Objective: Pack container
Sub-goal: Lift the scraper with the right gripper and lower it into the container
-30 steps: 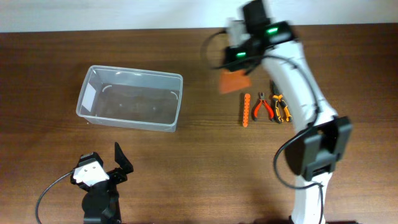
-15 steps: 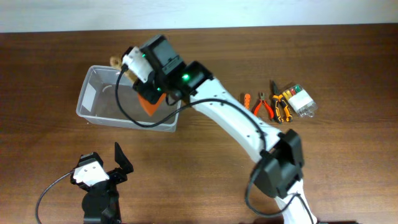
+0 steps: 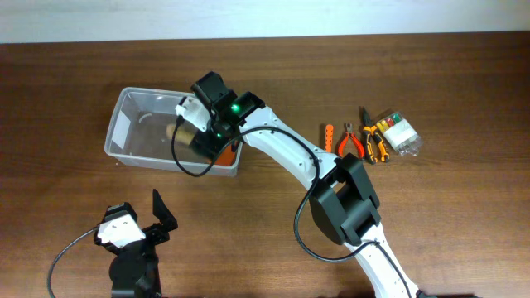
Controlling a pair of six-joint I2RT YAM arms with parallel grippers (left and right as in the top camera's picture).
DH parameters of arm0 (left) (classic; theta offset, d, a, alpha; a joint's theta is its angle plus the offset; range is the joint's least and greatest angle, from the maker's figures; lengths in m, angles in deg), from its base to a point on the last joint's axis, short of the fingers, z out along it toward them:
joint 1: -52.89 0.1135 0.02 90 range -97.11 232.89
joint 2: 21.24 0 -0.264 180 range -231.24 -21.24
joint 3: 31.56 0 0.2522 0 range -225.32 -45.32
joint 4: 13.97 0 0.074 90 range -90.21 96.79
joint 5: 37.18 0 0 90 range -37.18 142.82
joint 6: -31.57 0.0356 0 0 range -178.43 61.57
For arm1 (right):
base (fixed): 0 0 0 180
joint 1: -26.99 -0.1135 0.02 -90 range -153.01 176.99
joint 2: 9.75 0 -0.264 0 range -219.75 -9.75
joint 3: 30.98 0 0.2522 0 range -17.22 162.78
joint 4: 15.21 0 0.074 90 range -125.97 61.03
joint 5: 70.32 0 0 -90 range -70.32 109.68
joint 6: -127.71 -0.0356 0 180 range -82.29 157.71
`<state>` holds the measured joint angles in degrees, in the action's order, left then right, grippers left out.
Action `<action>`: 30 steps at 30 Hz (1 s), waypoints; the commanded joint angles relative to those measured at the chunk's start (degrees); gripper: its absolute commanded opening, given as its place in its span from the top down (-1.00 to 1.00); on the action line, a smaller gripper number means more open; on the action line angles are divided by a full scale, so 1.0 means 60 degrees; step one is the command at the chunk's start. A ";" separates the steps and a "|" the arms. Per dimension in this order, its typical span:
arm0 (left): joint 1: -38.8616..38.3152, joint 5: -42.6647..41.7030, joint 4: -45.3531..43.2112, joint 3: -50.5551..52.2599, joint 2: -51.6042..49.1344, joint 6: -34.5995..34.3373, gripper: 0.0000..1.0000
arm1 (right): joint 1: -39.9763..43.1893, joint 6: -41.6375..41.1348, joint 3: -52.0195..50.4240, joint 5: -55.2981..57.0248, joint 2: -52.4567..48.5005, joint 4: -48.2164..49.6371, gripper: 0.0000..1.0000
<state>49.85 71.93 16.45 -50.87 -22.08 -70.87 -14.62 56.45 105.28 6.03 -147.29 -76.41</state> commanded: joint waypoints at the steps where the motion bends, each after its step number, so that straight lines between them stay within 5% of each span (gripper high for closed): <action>1: -0.0036 0.0036 0.0007 0.0036 0.0047 0.0084 -0.98 | 0.0018 0.0146 0.0040 0.0299 0.0215 -0.0488 -0.97; 18: -0.0036 0.0036 0.0007 0.0036 0.0047 0.0084 -0.99 | 0.1588 -0.1453 0.0040 0.1107 0.0215 -0.2728 -0.97; 30: -0.0036 0.0036 0.0007 0.0036 0.0047 0.0084 -0.98 | 0.2725 0.0885 0.0040 0.1140 0.0215 -0.2295 -0.97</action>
<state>49.85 71.93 16.43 -50.87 -22.08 -70.87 -0.19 55.69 105.28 11.93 -147.29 -91.40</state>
